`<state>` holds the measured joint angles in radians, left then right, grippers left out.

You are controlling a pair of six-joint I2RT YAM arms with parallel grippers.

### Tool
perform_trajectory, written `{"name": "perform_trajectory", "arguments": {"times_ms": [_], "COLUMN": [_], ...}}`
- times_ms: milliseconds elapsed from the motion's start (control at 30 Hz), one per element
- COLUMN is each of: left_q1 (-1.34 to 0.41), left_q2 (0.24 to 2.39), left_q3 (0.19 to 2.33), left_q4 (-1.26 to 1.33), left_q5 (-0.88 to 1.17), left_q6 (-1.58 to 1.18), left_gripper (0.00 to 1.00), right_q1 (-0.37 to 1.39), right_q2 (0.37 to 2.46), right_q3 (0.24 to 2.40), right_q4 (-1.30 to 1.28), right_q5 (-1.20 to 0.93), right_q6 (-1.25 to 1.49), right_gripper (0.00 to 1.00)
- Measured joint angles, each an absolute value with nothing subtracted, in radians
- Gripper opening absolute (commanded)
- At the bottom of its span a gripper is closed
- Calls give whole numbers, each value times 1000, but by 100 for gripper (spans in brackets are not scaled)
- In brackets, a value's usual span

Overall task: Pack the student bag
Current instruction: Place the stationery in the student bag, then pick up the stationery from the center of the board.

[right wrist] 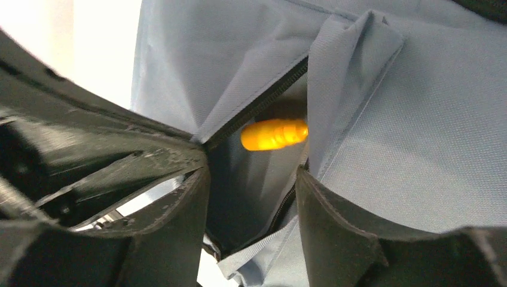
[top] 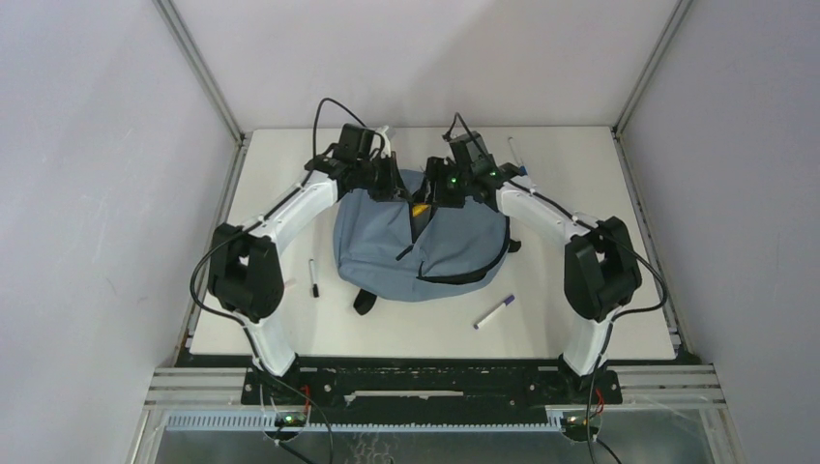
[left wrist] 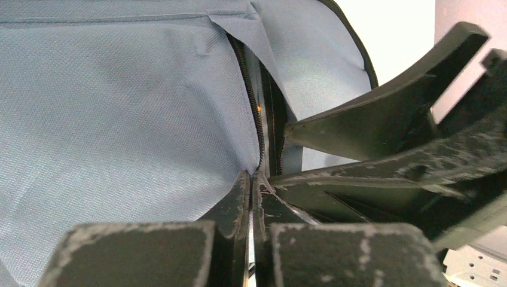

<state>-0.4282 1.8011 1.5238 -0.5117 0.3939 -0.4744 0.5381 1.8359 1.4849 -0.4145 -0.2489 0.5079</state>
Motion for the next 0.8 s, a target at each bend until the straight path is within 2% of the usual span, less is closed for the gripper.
{"name": "perform_trajectory", "arguments": {"times_ms": [67, 133, 267, 400, 600, 800], "left_q1": [-427, -427, -427, -427, -427, -427], "left_q2": [1801, 1801, 1798, 1785, 1784, 1782], "left_q3": [1522, 1522, 1513, 1485, 1484, 1457], "left_q4": [-508, -509, -500, -493, -493, -480], "left_q5": [397, 397, 397, 388, 387, 389], "left_q6": [-474, -474, -473, -471, -463, -463], "left_gripper": [0, 0, 0, 0, 0, 0], "right_q1": [528, 516, 464, 326, 137, 105], "right_q2": [1816, 1785, 1675, 1641, 1846, 2108], "right_q3": [1485, 1483, 1447, 1451, 1595, 1844], "right_q4": [-417, -418, -414, -407, -477, -622], "right_q5": [-255, -251, -133, 17, 136, 160], "right_q6": [506, 498, 460, 418, 359, 287], "right_gripper": [51, 51, 58, 65, 70, 76]}}
